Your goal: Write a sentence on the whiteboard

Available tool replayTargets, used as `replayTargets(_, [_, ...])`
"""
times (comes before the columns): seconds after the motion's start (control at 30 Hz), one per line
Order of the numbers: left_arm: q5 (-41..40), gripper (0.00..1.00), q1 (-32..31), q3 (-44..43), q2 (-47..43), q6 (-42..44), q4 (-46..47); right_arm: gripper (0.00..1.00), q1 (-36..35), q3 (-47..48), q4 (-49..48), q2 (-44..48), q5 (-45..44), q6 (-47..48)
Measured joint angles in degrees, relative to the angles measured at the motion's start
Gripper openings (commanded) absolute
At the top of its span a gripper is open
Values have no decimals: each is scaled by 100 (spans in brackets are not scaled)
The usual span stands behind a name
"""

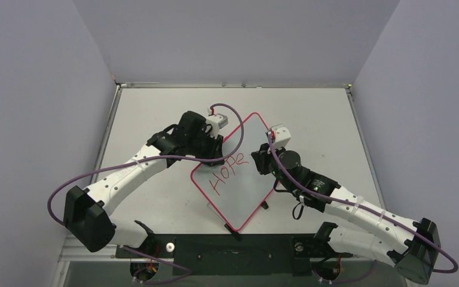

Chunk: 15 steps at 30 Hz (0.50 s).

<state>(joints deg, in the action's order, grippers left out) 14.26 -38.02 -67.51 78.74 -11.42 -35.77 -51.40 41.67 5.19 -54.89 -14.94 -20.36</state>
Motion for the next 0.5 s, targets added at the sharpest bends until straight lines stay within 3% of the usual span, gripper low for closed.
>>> replayTargets(0.3, [-39,0,-42,0,-33,7,2,0,76,-22,15,-11,-264,-66])
replayTargets(0.5, [-57,0,-59,0,-61,11,0,0,608,-20,68,-409,-302,-203])
